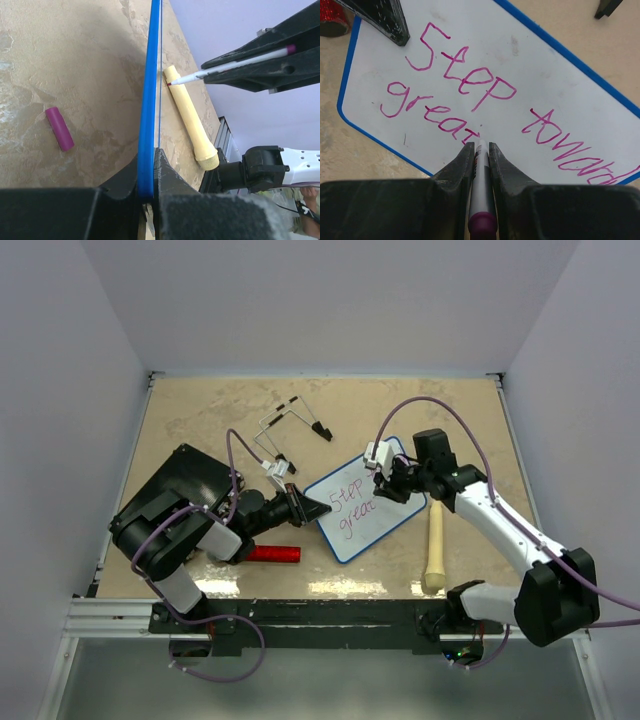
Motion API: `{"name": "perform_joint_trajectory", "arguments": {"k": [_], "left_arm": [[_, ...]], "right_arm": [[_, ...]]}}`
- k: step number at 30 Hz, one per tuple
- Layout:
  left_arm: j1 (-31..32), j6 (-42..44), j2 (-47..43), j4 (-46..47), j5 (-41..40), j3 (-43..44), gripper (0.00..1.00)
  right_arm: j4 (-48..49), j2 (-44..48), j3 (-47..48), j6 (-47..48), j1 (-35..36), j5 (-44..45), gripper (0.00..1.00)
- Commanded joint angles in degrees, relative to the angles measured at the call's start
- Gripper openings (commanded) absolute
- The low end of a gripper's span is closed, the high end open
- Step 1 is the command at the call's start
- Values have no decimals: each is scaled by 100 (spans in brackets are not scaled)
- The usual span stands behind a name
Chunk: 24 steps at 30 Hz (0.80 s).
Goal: Write a sentence on the whiteboard
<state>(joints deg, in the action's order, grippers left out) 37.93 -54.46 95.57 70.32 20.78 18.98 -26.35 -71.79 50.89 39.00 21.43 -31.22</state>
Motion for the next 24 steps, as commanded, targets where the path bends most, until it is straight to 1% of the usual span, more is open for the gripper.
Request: {"name": "perform_joint_trajectory", "arguments": {"k": [1, 24], "left_arm": [[47, 225, 49, 298, 164, 27, 0], [48, 225, 50, 333, 164, 9, 0]], "right_arm": [[270, 236, 307, -33, 2, -323, 0], [367, -300, 246, -130, 19, -332, 0]]}}
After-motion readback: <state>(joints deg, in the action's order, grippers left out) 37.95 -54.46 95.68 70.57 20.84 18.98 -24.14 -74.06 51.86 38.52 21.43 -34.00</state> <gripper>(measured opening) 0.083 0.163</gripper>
